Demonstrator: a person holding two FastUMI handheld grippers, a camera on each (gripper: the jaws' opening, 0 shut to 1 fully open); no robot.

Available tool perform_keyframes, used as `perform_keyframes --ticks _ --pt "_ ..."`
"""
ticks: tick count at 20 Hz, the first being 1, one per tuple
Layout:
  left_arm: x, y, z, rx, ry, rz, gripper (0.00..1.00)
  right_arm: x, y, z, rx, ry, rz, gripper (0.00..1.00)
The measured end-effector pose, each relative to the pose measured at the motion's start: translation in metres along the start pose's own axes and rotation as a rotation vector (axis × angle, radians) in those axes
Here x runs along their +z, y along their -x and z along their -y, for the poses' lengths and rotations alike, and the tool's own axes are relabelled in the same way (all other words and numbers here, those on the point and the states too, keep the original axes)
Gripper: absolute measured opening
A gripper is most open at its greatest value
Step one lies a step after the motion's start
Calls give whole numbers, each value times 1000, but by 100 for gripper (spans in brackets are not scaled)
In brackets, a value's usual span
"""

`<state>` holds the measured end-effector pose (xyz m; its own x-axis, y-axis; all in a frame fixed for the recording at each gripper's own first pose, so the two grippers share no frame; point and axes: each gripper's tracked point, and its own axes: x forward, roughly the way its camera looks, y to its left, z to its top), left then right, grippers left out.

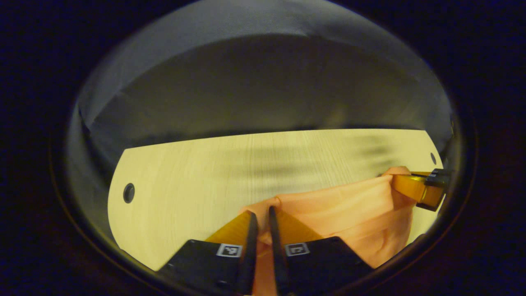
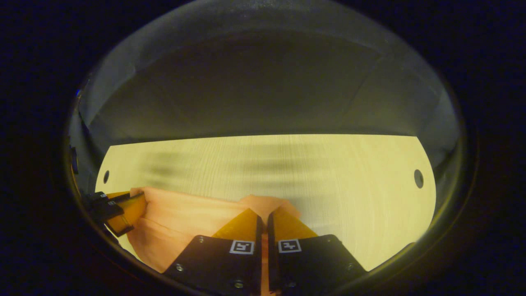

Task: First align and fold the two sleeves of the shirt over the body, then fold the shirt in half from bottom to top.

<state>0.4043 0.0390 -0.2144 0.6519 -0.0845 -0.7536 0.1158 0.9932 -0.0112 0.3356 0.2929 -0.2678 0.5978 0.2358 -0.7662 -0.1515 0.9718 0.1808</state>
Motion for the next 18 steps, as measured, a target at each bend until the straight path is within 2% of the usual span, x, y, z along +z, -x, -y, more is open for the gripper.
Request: perform_keyframes --ticks 1,2,4,8,10,12,16,18 --pt "2 5 0 17 -8 2 50 -1 4 0 5 -2 -1 13" --pt "4 12 -1 25 -18 6 76 0 11 -2 14 -4 1 33" --pt "7 23 0 16 -14 22 80 2 22 3 7 -4 22 72" --pt "14 66 0 20 -11 76 80 0 63 1 13 -1 36 72" --pt "17 94 11 7 -5 105 85 -2 88 -1 17 -1 46 72" --pt "15 127 15 0 3 123 87 -1 120 -1 23 3 62 72" --pt "15 199 18 -9 17 161 82 -5 192 -9 35 9 103 72" --pt "16 234 12 -17 26 184 84 -7 229 -10 40 20 133 72"
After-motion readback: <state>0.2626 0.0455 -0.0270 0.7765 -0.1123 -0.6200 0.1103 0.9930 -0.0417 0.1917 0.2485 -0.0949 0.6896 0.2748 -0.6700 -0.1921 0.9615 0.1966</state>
